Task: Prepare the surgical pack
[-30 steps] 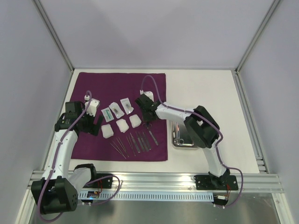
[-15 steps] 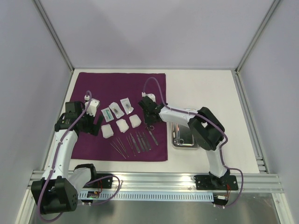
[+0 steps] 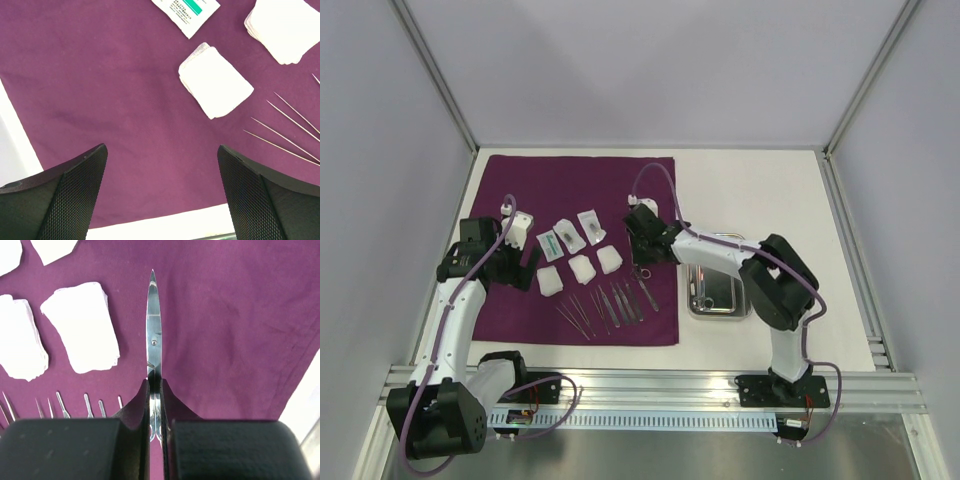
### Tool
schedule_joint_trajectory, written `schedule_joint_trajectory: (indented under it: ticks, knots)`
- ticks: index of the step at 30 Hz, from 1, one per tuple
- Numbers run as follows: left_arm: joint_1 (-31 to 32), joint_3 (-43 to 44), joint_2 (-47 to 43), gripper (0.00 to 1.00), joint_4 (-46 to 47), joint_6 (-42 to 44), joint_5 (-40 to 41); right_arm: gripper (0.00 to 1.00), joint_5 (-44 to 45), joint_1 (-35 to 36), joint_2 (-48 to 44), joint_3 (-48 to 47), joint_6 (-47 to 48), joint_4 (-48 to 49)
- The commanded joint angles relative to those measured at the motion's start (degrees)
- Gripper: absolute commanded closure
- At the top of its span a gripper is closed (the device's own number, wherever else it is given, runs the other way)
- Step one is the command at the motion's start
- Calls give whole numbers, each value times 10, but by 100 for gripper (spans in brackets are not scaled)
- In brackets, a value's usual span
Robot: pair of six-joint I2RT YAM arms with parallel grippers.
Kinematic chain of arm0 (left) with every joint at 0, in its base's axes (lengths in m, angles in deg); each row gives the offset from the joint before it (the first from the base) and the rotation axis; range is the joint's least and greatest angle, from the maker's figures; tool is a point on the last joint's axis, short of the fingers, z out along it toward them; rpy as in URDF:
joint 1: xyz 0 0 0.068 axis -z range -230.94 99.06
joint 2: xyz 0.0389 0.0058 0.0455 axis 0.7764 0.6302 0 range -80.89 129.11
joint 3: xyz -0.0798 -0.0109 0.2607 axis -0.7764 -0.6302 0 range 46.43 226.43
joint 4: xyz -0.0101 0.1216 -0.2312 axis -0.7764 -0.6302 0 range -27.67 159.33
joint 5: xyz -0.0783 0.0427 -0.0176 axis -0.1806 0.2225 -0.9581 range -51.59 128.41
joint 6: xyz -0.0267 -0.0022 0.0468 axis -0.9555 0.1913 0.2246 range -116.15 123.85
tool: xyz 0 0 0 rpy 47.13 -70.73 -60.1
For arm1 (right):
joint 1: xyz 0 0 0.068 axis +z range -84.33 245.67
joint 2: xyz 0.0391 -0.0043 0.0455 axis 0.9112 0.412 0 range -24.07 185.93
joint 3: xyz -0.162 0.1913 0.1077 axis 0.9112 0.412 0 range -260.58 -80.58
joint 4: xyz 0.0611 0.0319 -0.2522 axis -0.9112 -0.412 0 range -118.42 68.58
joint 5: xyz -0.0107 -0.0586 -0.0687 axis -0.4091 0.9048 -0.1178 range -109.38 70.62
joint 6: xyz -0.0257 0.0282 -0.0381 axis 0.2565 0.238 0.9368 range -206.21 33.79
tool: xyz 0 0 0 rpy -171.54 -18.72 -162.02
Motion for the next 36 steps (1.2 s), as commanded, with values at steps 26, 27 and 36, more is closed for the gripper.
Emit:
schedule_joint_trajectory:
  ticks: [26, 27, 36]
  knots:
    - [-2, 14, -33, 0, -21, 3, -1, 99, 55, -132, -327, 353, 26, -3]
    - [-3, 13, -34, 0, -22, 3, 2, 100, 54, -132, -323, 354, 23, 0]
    - [-3, 5, -31, 0, -19, 8, 11, 65, 54, -130, -318, 329, 1, -25]
